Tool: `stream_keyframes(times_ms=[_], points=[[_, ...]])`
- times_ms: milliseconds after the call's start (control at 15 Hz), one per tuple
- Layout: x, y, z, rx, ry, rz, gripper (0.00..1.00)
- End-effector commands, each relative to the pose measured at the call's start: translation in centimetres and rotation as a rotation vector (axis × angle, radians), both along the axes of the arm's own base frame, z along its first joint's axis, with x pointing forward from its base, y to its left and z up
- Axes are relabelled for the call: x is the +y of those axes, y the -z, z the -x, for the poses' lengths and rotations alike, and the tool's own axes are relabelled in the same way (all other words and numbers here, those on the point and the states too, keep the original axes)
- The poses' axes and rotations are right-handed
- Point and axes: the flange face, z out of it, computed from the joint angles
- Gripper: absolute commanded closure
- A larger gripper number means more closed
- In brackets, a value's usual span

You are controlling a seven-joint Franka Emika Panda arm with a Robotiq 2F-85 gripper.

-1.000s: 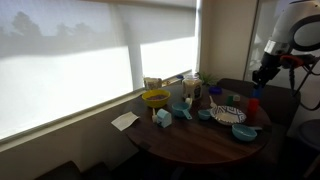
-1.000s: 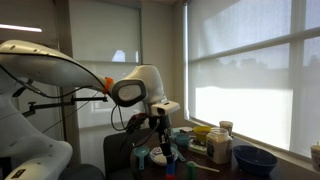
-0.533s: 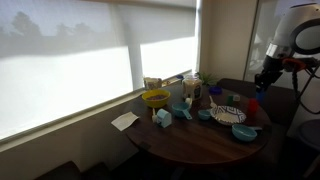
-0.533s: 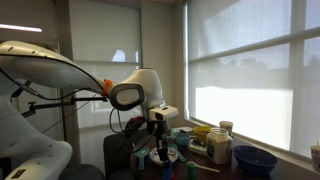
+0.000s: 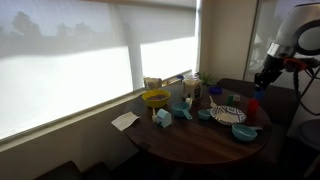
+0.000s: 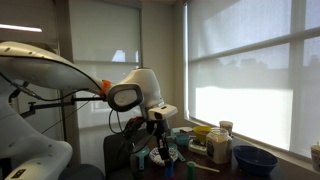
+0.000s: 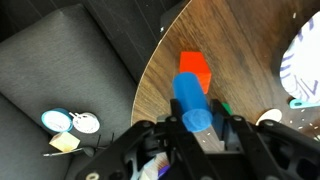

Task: Put the orange block on the table then put the blue block on top of the orange block

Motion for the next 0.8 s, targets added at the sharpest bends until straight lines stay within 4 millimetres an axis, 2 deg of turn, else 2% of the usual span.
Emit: stream_keyframes(times_ms=[0, 733], points=[[0.38, 0.06, 0.58, -0.039, -0.016, -0.013, 0.91], [0.78, 0.48, 0.05, -0.071, -0.022, -0.024, 0.91]])
